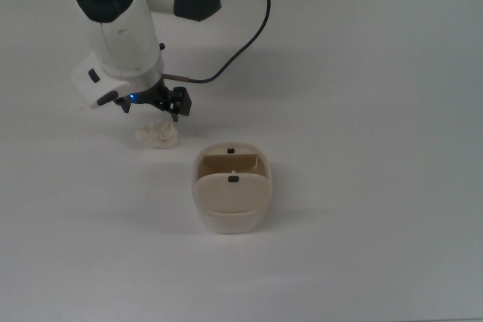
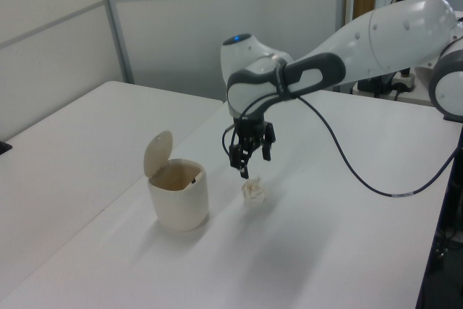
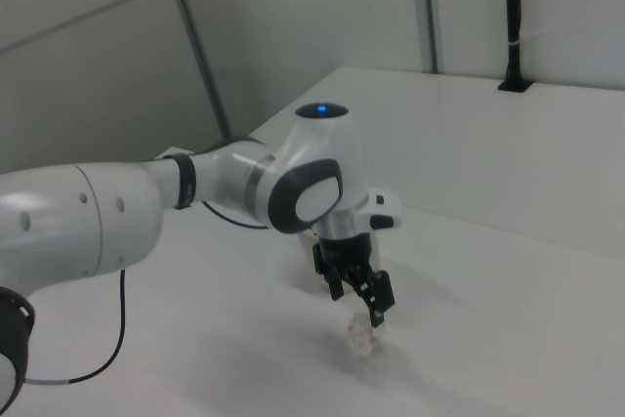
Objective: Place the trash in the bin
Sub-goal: 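Lower the open gripper down onto the crumpled white paper ball, then close the gripper on the paper ball and lift it, then carry the paper ball over the open cream bin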
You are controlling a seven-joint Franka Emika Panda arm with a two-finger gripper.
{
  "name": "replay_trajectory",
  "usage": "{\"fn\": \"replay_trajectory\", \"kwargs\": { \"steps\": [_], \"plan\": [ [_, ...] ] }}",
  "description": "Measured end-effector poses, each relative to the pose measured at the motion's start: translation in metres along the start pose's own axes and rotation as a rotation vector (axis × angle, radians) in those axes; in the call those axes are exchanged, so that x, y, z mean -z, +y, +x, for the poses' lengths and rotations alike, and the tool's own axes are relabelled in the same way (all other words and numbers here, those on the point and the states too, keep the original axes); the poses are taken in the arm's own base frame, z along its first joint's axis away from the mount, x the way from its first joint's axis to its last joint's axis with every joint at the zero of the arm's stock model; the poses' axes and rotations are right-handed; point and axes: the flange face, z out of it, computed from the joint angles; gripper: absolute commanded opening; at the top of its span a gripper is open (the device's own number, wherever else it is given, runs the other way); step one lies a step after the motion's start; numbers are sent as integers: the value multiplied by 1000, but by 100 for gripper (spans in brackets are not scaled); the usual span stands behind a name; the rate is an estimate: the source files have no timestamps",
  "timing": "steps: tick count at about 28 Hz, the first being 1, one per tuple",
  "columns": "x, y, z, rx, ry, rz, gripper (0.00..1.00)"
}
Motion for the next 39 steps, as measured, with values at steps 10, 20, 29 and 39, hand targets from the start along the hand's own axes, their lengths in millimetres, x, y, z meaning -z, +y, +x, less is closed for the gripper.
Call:
{"fn": "replay_trajectory", "kwargs": {
  "steps": [10, 20, 29, 39],
  "plan": [
    [-51, -5, 9, 3, -4, -10, 100],
    [-64, -6, 12, -12, 1, -28, 40],
    [-50, -6, 14, -13, 25, -25, 31],
    [39, -27, 3, 19, 159, 0, 32]
  ]
}}
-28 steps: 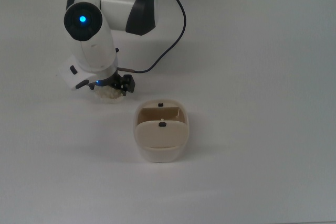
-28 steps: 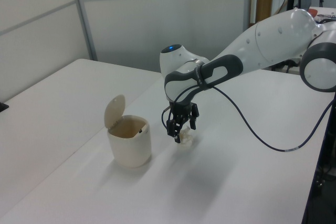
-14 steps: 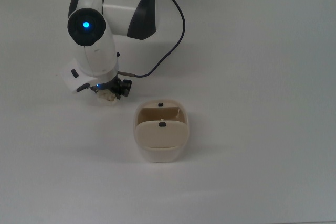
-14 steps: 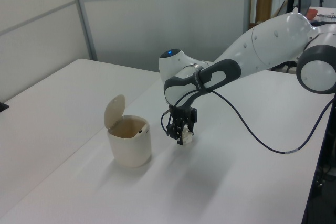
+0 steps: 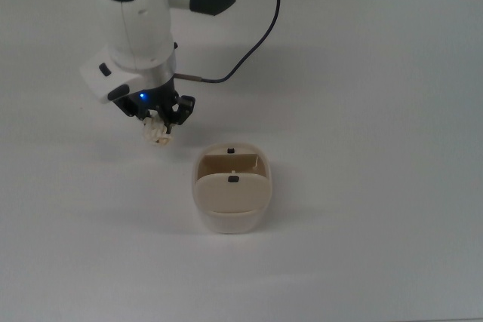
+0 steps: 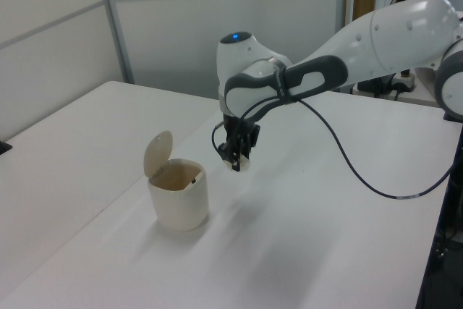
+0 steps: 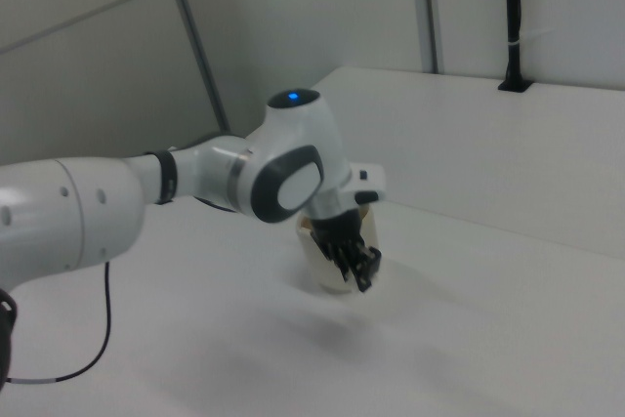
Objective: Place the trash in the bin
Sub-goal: 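Carry the paper ball over the open cream bin, then open the gripper to drop the paper ball into the bin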
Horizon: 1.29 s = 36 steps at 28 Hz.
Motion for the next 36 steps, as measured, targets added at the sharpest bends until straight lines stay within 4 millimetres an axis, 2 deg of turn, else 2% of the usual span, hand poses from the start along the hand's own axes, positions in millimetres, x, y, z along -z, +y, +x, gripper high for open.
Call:
{"fn": "replay_trajectory", "kwargs": {
  "steps": [5, 10, 18, 24, 25, 26, 27, 30, 36],
  "plan": [
    [48, -24, -4, 38, 73, 18, 32],
    [74, -57, -7, 88, 117, 33, 34],
    [81, -92, 0, 135, 234, 60, 36],
    [57, -102, 13, 142, 303, 70, 36],
    [52, -103, 15, 143, 305, 70, 52],
    [46, -104, 18, 144, 313, 71, 80],
    [42, -106, 19, 145, 318, 72, 100],
    [36, -109, 24, 147, 337, 75, 100],
    [39, -120, 24, 163, 346, 83, 100]
  ]
}}
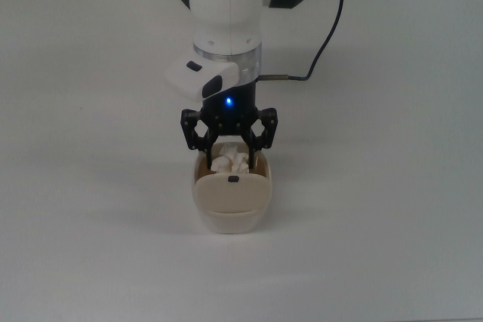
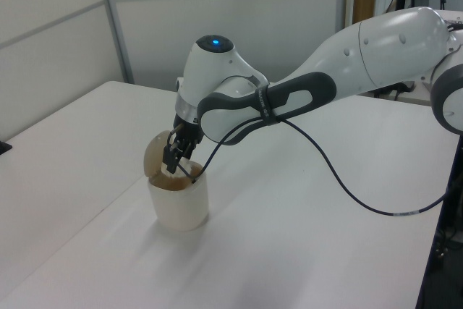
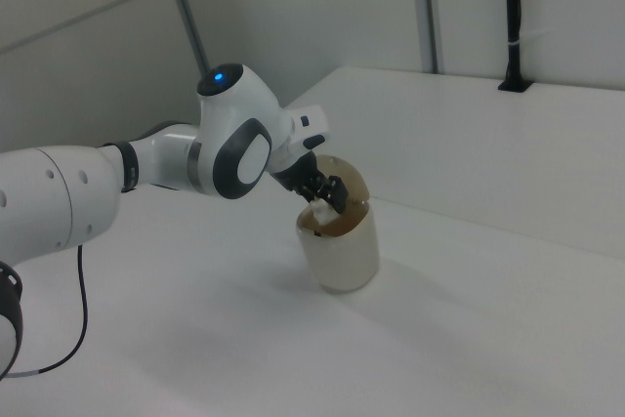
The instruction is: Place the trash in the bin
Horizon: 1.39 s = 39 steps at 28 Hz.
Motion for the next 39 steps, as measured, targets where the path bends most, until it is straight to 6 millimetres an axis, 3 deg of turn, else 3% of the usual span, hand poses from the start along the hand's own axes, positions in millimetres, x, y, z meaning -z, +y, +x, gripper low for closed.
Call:
{"fn": "replay_trajectory", "kwargs": {
  "steps": [8, 12, 18, 24, 30, 35, 39],
  "plan": [
    [0, -4, -1, 5, -12, 3, 100],
    [4, -2, -7, 4, -97, -6, 100],
    [42, 10, -15, -9, -228, -27, 100],
    [103, 49, -25, -58, -317, -48, 100],
    [152, 82, -37, -93, -385, -58, 100],
    [172, 91, -47, -92, -433, -57, 100],
    [174, 92, -49, -83, -447, -54, 100]
  ]
}}
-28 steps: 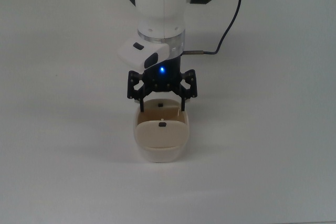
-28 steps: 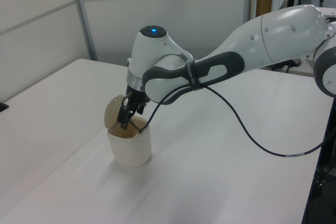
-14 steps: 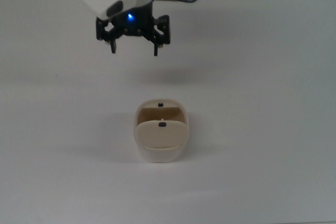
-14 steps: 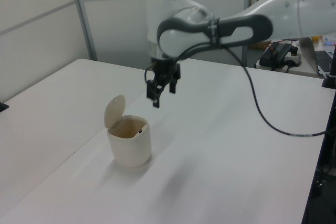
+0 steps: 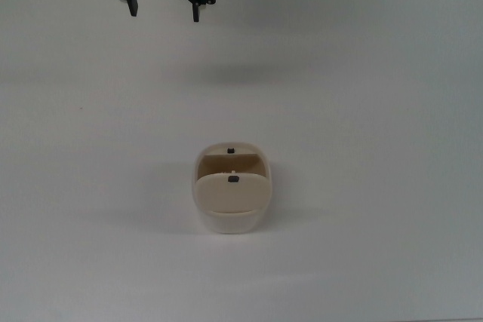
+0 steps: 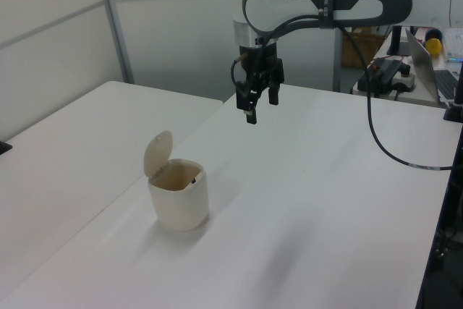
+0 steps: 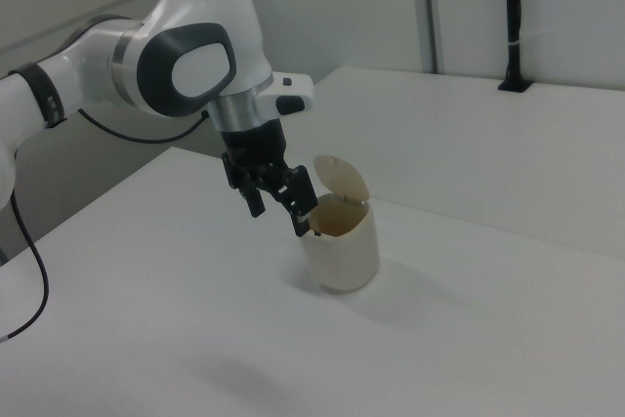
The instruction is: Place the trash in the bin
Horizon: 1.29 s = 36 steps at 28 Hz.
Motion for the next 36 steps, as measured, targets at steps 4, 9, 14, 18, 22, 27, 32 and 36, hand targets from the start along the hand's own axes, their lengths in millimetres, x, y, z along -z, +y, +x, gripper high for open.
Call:
{"fn": "replay_trajectory", "kwargs": {
  "steps": [4, 9, 14, 18, 22, 27, 32, 36],
  "plan": [
    [2, 13, -1, -4, 2, 12, 100],
    [6, 30, -3, -20, 9, 42, 100],
    [8, 28, -3, -17, 12, 47, 100],
    [8, 22, -3, -3, 12, 46, 100],
    [7, 17, -3, 16, 11, 29, 100],
    [5, 11, -3, 44, 8, 14, 100],
    [5, 10, -2, 49, 8, 13, 100],
    [5, 10, -2, 50, 7, 13, 100]
  ]
}}
